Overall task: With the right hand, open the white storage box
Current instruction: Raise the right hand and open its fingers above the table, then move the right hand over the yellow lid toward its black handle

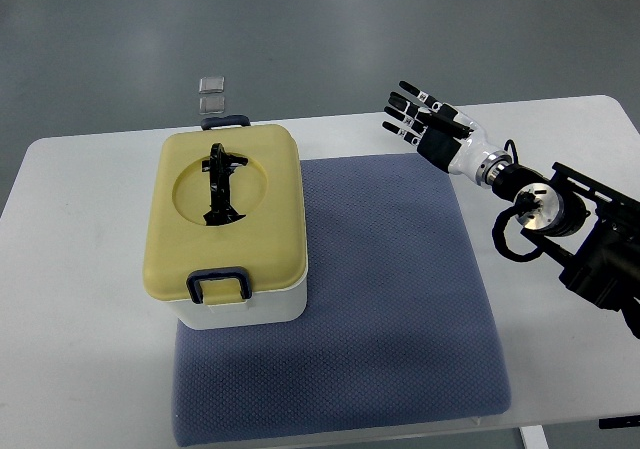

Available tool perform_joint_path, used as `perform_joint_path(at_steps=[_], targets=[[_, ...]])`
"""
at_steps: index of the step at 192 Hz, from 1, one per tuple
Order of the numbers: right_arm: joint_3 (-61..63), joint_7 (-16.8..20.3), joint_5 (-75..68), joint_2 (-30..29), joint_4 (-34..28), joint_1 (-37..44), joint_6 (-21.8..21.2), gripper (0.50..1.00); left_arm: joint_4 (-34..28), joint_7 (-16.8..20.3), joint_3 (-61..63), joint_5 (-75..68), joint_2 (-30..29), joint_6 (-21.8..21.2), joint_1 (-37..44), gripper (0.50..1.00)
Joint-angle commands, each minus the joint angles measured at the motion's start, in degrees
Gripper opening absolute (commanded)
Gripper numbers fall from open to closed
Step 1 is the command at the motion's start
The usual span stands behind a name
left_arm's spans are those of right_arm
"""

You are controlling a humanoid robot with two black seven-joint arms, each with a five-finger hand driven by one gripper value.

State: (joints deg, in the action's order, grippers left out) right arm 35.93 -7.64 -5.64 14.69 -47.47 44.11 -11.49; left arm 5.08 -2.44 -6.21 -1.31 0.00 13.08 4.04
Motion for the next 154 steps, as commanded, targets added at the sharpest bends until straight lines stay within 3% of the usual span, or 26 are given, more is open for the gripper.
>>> perform_joint_path(at_steps=[1,42,110,154], targets=[[-0.07,-0.01,3.61,0.42,0.01,1.15,-0.29,0.934,0.01,-0.02,-0.03,-0.01,0.0,0.02,0.0,1.0],[0.11,-3.35,16.62,1.39,-0.08,3.17,0.15,0.936,0.01,-0.03,0.06,-0.01,0.0,-0.07,0.0,1.0],[-0.33,-4.23,32.53,4.47,-3.51,7.39,-0.03,0.934,0.01,-0.03,-0.03,-0.01,0.0,-0.07,0.0,1.0],[-1.21,-14.95,53.97,10.53,-6.58,14.77,-0.9,0.936,0.01,0.06,0.06,-0.01,0.0,-0.07,0.0,1.0]])
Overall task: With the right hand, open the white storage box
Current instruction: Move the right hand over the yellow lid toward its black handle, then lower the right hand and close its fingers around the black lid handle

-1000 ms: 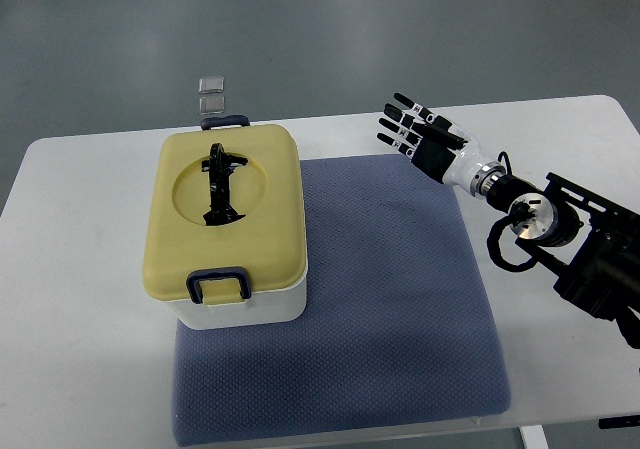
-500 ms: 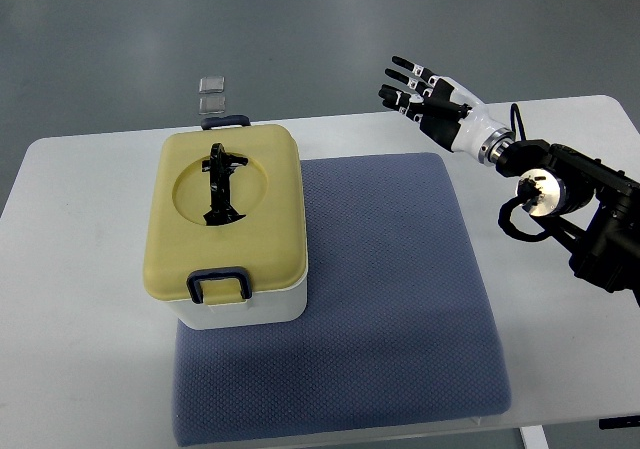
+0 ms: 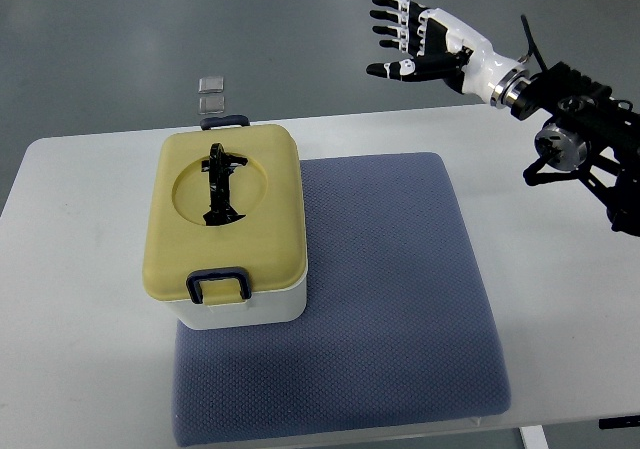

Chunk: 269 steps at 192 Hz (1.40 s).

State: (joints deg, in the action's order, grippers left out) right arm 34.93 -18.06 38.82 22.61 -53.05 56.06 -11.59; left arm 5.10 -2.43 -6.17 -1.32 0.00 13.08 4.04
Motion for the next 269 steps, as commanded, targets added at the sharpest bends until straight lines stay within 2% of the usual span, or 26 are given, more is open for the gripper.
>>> perform_joint_path(at_steps=[1,37,67,100,128,174,192,220,269], targets=[[-0.21,-4.52,9.52,2.61,-1.0,2.82,-0.8,0.936,0.0,0.06,0.02,0.0,0.0,-0.07,0.0,1.0],[-4.25,-8.3,23.58,5.69,-5.84,7.65,-4.84,0.936,0.0,0.06,-0.07,0.0,0.0,0.02,0.0,1.0],[-8.48,-10.85,30.53,6.13,-8.91,12.4,-5.02,0.934,0.0,0.06,0.02,0.0,0.0,-0.07,0.0,1.0],[-13.83,-13.49,38.96,4.11,-12.25,17.94,-4.49,0.934,0.0,-0.03,0.02,0.0,0.0,0.02,0.0,1.0],[-19.19,-15.6,44.06,0.42,-12.25,24.53,-4.4,0.934,0.0,-0.03,-0.07,0.0,0.0,-0.07,0.0,1.0],[-33.0,-15.25,47.84,-7.76,-11.2,37.45,-3.96,0.932,0.0,-0.03,0.02,0.0,0.0,0.02,0.0,1.0],[-38.97,-15.25,49.69,-10.31,-8.48,42.28,-3.96,0.932,0.0,0.06,-0.07,0.0,0.0,0.02,0.0,1.0],[-42.4,-15.07,50.21,-15.32,-4.7,45.89,-4.05,0.932,0.0,0.06,0.02,0.0,0.0,0.02,0.0,1.0],[-44.42,-14.89,51.18,-20.24,-1.88,47.74,-4.32,0.932,0.0,-0.03,0.02,0.0,0.0,0.02,0.0,1.0]])
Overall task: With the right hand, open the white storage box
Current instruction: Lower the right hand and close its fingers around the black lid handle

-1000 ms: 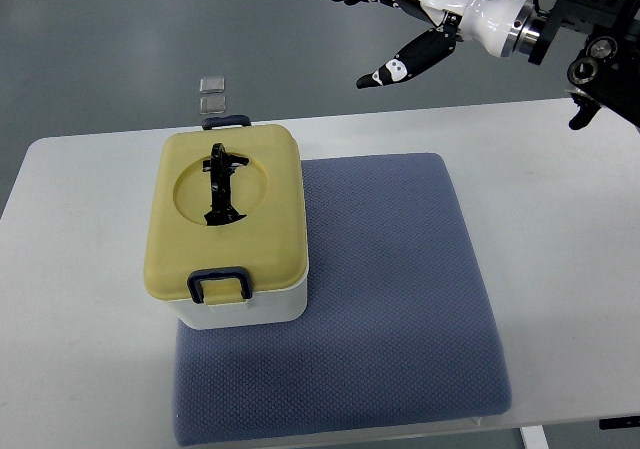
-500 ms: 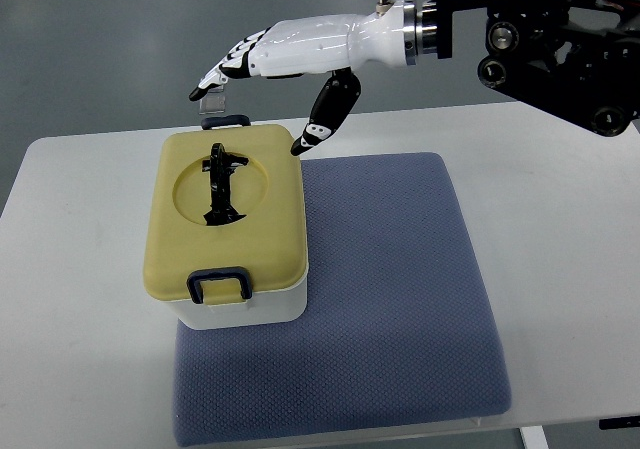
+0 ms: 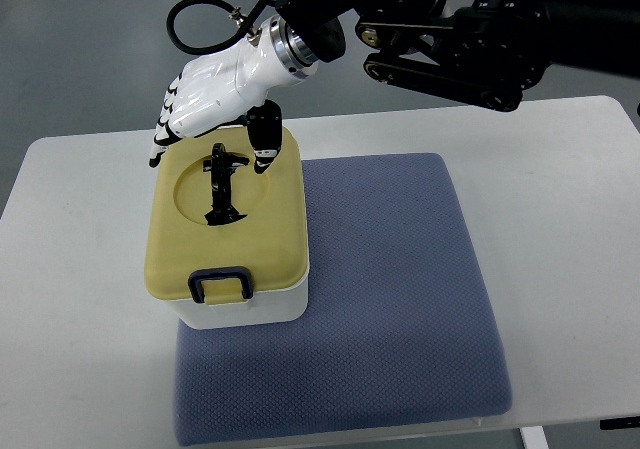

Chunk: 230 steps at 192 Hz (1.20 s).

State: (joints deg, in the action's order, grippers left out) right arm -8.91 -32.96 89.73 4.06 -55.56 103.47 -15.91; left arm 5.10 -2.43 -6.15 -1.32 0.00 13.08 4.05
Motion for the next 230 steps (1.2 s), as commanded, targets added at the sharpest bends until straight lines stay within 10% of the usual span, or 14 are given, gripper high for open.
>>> perform_joint_path(at_steps=[1,139,230], targets=[[-0.58,0.09,0.27,-1.86,0.71,0.33,0.0,0.932,0.0,-0.03,0.0,0.0,0.0,0.01,-0.01,1.0],[-1.81,1.67,2.2,-4.06,5.46,-3.97,2.63,0.921,0.0,-0.03,0.0,0.0,0.0,0.01,-0.01,1.0],[-1.64,1.67,2.37,-4.06,6.08,-5.29,4.22,0.758,0.0,-0.03,0.0,0.0,0.0,0.01,-0.01,1.0]])
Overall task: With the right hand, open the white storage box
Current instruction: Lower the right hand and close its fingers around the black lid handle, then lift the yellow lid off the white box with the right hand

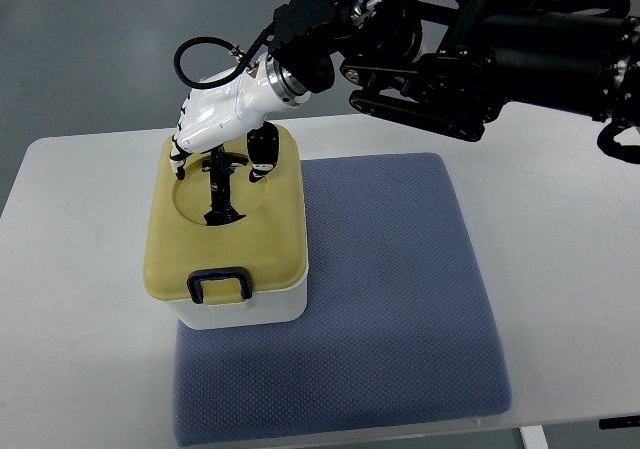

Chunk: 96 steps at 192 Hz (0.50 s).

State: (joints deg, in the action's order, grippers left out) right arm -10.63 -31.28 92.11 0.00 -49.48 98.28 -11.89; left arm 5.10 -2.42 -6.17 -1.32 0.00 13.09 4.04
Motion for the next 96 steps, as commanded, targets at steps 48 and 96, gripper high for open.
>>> perform_joint_path(at_steps=[48,96], targets=[[0.17,0.0,0.0,0.0,0.0,-0.9,1.08,0.652,0.0,0.04,0.02,0.0,0.0,0.01,0.0,1.0],[0.26,-0.09,-0.09,0.0,0.0,-1.43,1.51,0.5,0.0,0.04,0.02,0.0,0.0,0.01,0.0,1.0]])
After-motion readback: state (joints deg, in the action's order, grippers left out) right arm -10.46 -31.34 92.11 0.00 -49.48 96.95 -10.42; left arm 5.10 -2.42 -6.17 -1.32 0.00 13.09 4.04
